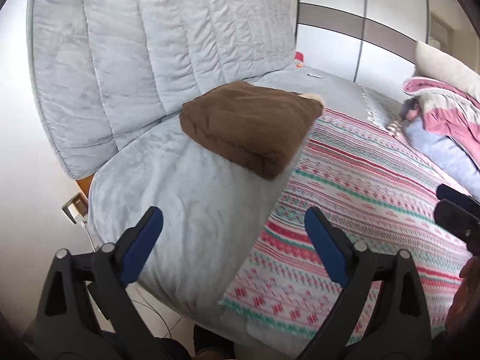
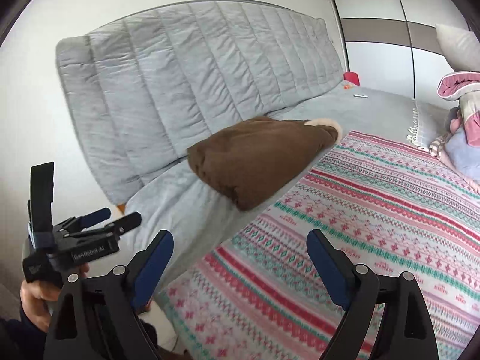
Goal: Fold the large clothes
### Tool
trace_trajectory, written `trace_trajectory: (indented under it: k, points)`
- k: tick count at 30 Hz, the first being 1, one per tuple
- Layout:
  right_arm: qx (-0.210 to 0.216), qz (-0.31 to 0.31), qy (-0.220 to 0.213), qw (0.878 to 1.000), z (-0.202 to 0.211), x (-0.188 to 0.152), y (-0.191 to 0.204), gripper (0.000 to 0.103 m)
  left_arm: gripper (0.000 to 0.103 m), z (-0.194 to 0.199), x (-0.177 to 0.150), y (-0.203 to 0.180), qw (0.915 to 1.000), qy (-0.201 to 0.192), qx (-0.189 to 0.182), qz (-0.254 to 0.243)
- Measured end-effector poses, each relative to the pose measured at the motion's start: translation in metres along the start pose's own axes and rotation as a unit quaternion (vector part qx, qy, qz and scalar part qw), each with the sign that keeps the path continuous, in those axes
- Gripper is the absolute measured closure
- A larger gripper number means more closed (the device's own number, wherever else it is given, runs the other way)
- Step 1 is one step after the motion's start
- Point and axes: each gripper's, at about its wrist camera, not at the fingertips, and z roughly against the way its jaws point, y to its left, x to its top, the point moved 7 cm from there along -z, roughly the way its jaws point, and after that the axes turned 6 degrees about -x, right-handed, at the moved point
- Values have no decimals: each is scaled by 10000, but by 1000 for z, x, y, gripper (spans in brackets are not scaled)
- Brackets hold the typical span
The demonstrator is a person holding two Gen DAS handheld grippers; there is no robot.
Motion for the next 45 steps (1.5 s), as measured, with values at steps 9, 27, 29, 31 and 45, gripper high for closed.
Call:
trace_trajectory:
  k: [9,27,29,31,45]
  points:
    - [-107,-140,-176,9997,23,-45,2,4,1,41,-7,-30,9969,-543,407,-397]
    - [-368,-280,-419,9981,31,-39,-9,4,1,39,-19,-43,9952,-445,770,-397]
    - [-377,-252,-411,9981,30,-40,-7,4,1,38,-21,-44,9956,-396,738,-422]
    - [-405,-214,-398,9982,29,-41,-6,4,1,38,-22,-44,9955,-382,761,-426]
    - [-502,-40,-343,9981,21,-46,-1,4,1,36,-25,-41,9950,-323,846,-428]
